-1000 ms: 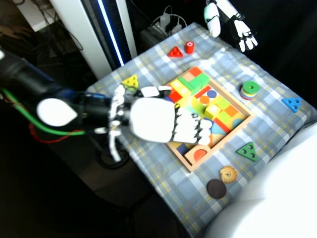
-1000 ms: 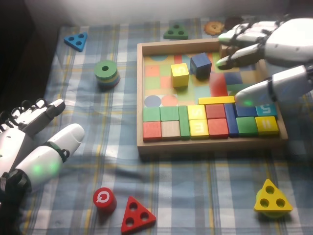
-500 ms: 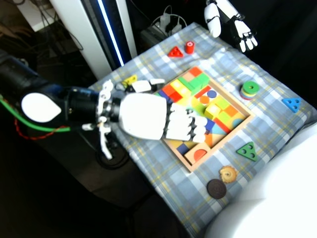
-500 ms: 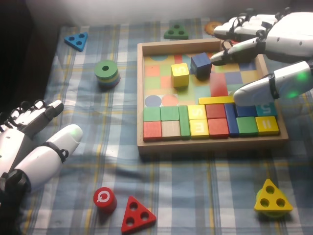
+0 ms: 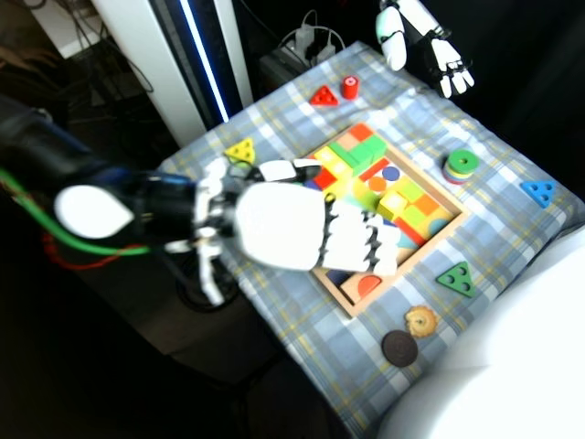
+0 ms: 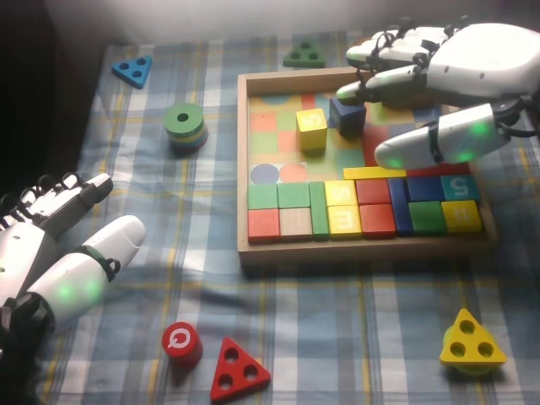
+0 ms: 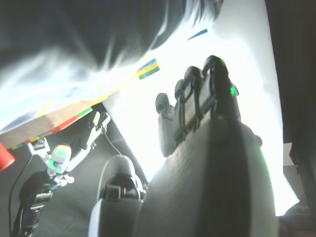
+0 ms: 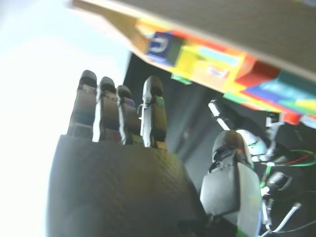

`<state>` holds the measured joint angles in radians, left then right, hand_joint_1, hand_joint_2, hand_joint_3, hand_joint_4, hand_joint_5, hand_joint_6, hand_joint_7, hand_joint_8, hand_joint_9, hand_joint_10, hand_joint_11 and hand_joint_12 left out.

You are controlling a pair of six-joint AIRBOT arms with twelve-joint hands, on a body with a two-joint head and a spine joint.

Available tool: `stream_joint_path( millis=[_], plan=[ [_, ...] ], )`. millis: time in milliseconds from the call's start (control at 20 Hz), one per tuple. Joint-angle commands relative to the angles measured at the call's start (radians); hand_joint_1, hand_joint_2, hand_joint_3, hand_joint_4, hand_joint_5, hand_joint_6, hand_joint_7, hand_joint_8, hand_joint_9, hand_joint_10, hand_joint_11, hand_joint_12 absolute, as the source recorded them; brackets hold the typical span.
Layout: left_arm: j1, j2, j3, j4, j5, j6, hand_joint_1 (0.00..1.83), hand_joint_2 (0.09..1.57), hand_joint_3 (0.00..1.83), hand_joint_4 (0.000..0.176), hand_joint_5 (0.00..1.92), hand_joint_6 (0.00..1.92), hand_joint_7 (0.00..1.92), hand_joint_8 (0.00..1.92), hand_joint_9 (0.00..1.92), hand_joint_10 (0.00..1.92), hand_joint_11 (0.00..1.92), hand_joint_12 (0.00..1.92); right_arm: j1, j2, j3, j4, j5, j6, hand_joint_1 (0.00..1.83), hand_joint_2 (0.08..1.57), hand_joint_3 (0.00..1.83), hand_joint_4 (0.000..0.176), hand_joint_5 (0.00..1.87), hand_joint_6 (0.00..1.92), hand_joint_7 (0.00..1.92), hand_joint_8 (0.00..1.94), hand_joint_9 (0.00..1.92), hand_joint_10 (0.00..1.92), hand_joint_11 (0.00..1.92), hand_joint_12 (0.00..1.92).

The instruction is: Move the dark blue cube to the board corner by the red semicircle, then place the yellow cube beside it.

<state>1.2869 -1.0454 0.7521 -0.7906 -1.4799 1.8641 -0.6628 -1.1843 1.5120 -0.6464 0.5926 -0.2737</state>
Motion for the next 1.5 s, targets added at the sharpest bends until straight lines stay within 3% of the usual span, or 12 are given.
stream_joint_path(
  millis=[0,150,250,350,500,550,700,750,800,1200,1300,1450],
  plan=[
    [-0.008,-0.003,0.004,0.045,-0.110,-0.004,0.00,1.21,0.00,0.056,0.33,0.00,0.19,0.00,0.15,0.00,0.03,0.02,0.017,0.000,0.011,0.049,0.083,0.001,0.00,1.05,0.03,0.051,0.30,0.01,0.00,0.00,0.00,0.00,0.00,0.00],
    [-0.009,-0.003,0.004,0.045,-0.106,-0.004,0.00,1.21,0.00,0.062,0.33,0.00,0.19,0.00,0.14,0.00,0.02,0.02,0.017,-0.015,0.022,0.049,0.077,0.001,0.00,1.11,0.06,0.060,0.29,0.00,0.00,0.00,0.00,0.00,0.00,0.00],
    [-0.009,-0.004,0.003,0.046,-0.106,-0.004,0.00,1.21,0.00,0.057,0.32,0.00,0.17,0.00,0.12,0.00,0.00,0.00,0.017,-0.029,0.029,0.035,0.064,0.001,0.00,1.18,0.05,0.009,0.34,0.00,0.00,0.00,0.00,0.00,0.00,0.00],
    [-0.009,-0.004,0.003,0.047,-0.105,-0.004,0.00,1.21,0.00,0.057,0.32,0.00,0.18,0.00,0.13,0.00,0.00,0.00,0.016,-0.034,0.030,0.017,0.051,0.004,0.00,1.17,0.03,0.003,0.36,0.01,0.00,0.00,0.00,0.00,0.00,0.00],
    [-0.009,-0.003,0.003,0.047,-0.106,-0.004,0.00,1.21,0.00,0.064,0.30,0.00,0.17,0.00,0.11,0.00,0.00,0.00,0.015,-0.035,0.027,-0.007,0.037,0.017,0.00,1.11,0.00,0.047,0.39,0.02,0.00,0.00,0.00,0.00,0.00,0.00],
    [-0.009,-0.003,0.003,0.047,-0.106,-0.004,0.00,1.21,0.00,0.056,0.32,0.01,0.18,0.00,0.12,0.01,0.00,0.00,0.015,-0.035,0.025,-0.010,0.034,0.017,0.00,1.09,0.00,0.007,0.37,0.01,0.00,0.00,0.00,0.00,0.00,0.00],
    [-0.009,-0.003,0.003,0.047,-0.105,-0.004,0.00,1.21,0.00,0.052,0.32,0.01,0.17,0.00,0.13,0.01,0.01,0.00,0.015,-0.016,0.005,-0.038,0.013,0.017,0.00,1.06,0.00,0.003,0.37,0.01,0.00,0.00,0.00,0.00,0.00,0.00],
    [-0.009,-0.003,0.003,0.047,-0.105,-0.004,0.00,1.21,0.00,0.048,0.32,0.00,0.17,0.00,0.13,0.01,0.00,0.00,0.015,0.002,-0.010,-0.046,0.005,0.017,0.00,1.06,0.00,0.005,0.37,0.00,0.00,0.00,0.00,0.00,0.00,0.00],
    [-0.009,-0.003,0.003,0.047,-0.105,-0.004,0.00,1.21,0.00,0.046,0.32,0.01,0.18,0.00,0.13,0.01,0.00,0.00,0.015,0.021,-0.024,-0.050,-0.001,0.017,0.00,1.04,0.00,0.047,0.35,0.00,0.00,0.00,0.00,0.00,0.00,0.00],
    [-0.009,-0.003,-0.001,0.045,-0.100,-0.004,0.00,1.22,0.00,0.050,0.31,0.00,0.17,0.00,0.12,0.00,0.00,0.00,0.013,0.146,-0.099,-0.056,-0.042,0.017,0.00,0.95,0.00,0.118,0.34,0.00,0.00,0.00,0.00,0.00,0.00,0.00],
    [-0.009,-0.003,-0.001,0.045,-0.101,-0.004,0.00,1.23,0.01,0.043,0.31,0.00,0.17,0.00,0.12,0.00,0.00,0.00,0.013,0.148,-0.091,-0.056,-0.054,0.016,0.00,0.96,0.00,0.123,0.34,0.00,0.00,0.00,0.00,0.00,0.00,0.00],
    [-0.008,-0.003,-0.001,0.045,-0.101,-0.004,0.00,1.22,0.00,0.042,0.32,0.00,0.18,0.00,0.12,0.00,0.00,0.00,0.013,0.149,-0.077,-0.055,-0.076,0.013,0.00,0.95,0.00,0.074,0.33,0.00,0.00,0.00,0.00,0.00,0.00,0.00]
  ],
)
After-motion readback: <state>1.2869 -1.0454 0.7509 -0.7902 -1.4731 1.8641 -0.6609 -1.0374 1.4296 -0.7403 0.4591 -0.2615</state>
